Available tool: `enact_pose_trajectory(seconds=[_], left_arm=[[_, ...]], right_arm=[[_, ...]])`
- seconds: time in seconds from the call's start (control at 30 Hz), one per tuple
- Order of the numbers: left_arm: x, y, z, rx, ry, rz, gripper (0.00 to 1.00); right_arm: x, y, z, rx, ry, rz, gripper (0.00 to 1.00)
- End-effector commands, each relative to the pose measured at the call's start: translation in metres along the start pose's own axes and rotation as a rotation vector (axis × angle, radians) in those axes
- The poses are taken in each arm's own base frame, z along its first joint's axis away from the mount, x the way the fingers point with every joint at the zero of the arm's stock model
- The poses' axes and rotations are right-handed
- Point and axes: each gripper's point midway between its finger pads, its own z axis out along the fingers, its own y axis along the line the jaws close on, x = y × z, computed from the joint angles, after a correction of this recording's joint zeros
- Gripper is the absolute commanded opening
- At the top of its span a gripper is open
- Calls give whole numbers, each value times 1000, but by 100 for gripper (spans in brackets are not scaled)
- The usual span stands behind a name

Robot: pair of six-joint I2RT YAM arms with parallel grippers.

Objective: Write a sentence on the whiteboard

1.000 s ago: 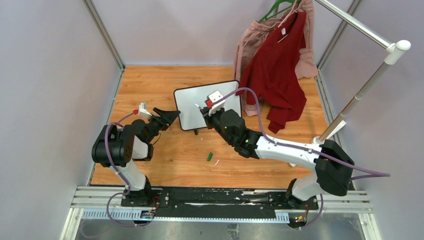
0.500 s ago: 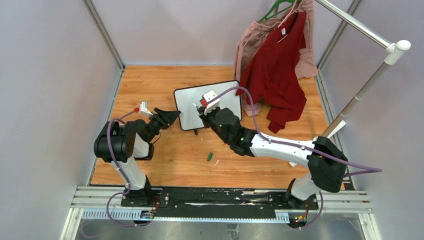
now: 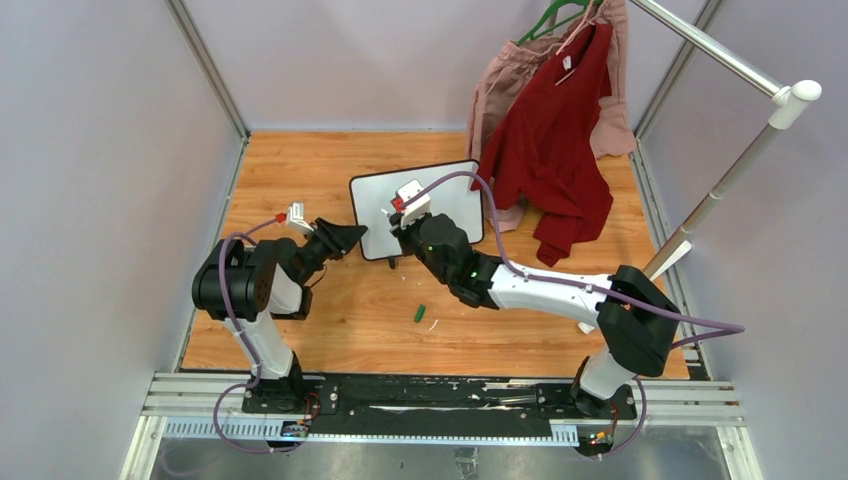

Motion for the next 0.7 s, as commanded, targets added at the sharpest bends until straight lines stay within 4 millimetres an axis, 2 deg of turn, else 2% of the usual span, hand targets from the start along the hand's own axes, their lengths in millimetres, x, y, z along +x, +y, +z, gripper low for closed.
enact_pose_trajectory(seconds=[0.0, 0.43, 0.67], left_arm=[[1, -2, 4, 31, -1, 55, 41], [10, 18, -6, -51, -10, 54, 29], [7, 14, -6, -41, -19, 63, 26]], right_arm=[[-22, -1, 9, 14, -56, 57, 0], [-23, -6, 8, 31, -74, 50, 0], [-24, -8, 13, 45, -80, 53, 0]])
